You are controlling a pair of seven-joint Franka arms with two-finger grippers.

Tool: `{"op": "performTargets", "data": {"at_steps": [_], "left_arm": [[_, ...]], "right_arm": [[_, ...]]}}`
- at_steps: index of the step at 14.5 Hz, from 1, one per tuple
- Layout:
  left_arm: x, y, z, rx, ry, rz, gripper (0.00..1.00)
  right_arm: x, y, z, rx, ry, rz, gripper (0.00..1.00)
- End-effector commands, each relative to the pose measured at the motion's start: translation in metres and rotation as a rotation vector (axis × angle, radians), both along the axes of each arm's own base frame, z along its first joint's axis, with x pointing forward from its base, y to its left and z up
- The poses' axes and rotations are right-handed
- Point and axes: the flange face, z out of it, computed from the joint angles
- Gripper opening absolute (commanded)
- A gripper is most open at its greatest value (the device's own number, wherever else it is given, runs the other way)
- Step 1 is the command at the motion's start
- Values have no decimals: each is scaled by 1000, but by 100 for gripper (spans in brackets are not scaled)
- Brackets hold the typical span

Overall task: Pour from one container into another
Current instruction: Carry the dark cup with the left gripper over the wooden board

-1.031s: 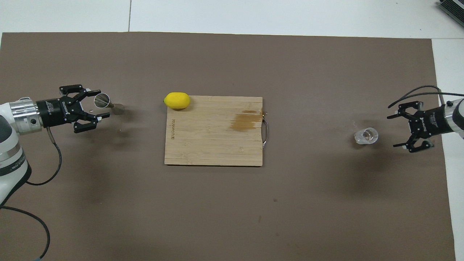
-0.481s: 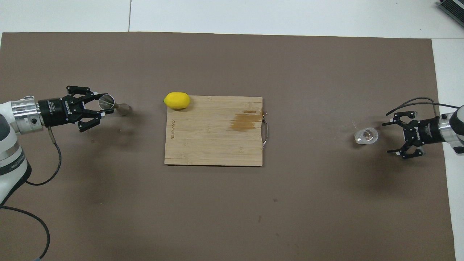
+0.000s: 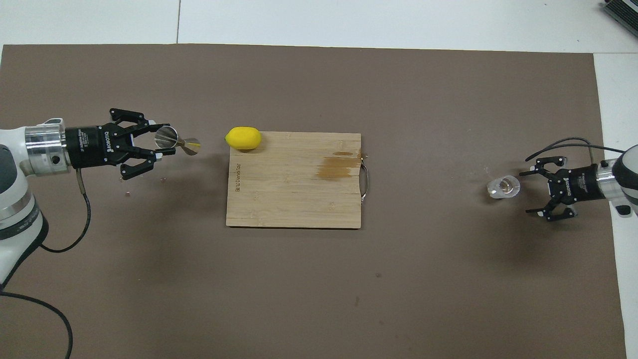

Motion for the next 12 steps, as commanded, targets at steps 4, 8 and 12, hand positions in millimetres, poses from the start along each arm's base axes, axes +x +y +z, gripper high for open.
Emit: {"op": "performTargets", "data": {"at_steps": [4, 8, 12], "left_arm": [[-10, -119, 16, -27, 12, 97, 0], [-32, -210, 3, -23, 32, 211, 0], [-61, -273, -10, 6, 53, 306, 0]], "right_arm": [[-9, 13, 4, 36, -13, 33, 100], [-9, 26, 1, 45, -11, 61, 100], [-8, 34, 0, 65, -26, 69, 100]]}}
